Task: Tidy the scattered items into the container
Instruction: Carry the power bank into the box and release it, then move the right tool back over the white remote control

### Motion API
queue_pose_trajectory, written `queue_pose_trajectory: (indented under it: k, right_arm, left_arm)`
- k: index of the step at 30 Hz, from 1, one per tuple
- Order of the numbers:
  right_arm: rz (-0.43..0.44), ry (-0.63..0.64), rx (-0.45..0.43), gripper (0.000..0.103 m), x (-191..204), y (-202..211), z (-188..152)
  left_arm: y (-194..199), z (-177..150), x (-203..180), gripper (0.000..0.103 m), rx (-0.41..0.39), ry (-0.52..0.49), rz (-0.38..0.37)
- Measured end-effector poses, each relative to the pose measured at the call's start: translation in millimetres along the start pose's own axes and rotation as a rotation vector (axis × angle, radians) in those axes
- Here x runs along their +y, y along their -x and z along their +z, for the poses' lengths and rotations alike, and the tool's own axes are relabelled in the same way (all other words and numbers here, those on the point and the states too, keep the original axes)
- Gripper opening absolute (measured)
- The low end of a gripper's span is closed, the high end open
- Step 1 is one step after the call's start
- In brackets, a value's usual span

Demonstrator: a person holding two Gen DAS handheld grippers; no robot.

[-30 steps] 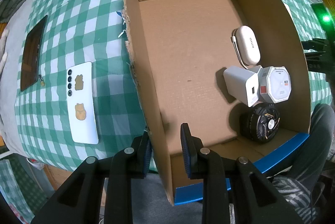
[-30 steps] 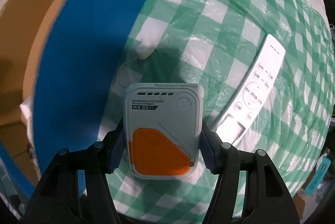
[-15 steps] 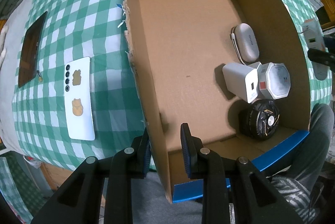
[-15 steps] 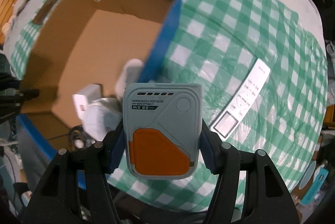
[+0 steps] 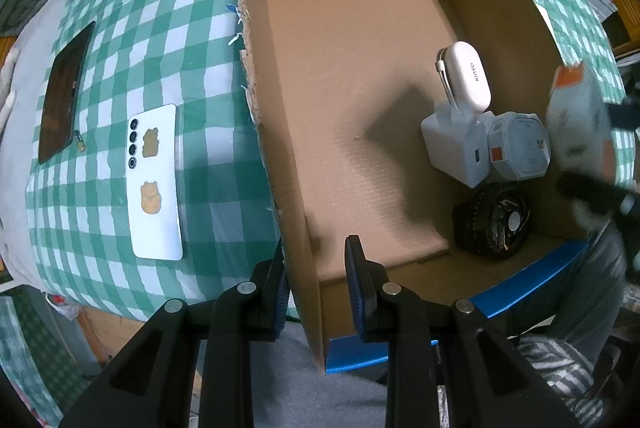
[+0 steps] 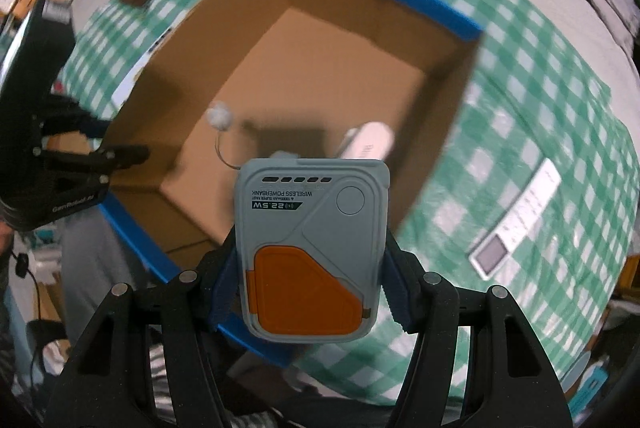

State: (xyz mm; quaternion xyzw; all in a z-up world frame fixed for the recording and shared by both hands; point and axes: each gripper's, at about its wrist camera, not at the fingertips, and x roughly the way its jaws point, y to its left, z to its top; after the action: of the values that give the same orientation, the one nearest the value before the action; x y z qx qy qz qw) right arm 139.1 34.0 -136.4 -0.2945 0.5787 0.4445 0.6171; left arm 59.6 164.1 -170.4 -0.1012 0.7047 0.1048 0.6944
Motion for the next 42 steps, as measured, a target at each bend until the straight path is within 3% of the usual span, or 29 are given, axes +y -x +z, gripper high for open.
queue_pose_trajectory:
  k: [13,17,21,42]
  right_arm:
    - [0.012,0.010,0.039,0.063,16,-39,6]
    - [0.036,-0.017,-0.009,0.065,11,-28,9]
    - [0.004,-0.025,-0.041,0.069,6,-18,14]
    - [-0.026,-0.296,-0.111,0.071,-105,17,-21]
  left_arm:
    - [-1,-3,-1,0.024,0.004,-0.001,0.007]
    - [-2,-3,-3,0.024,0.006,-0.005,0.014]
    - [-3,-3,-2,0.024,0.011,-0.003,0.013]
    - [1,18,1,0.026,0.002,0.006,0.019]
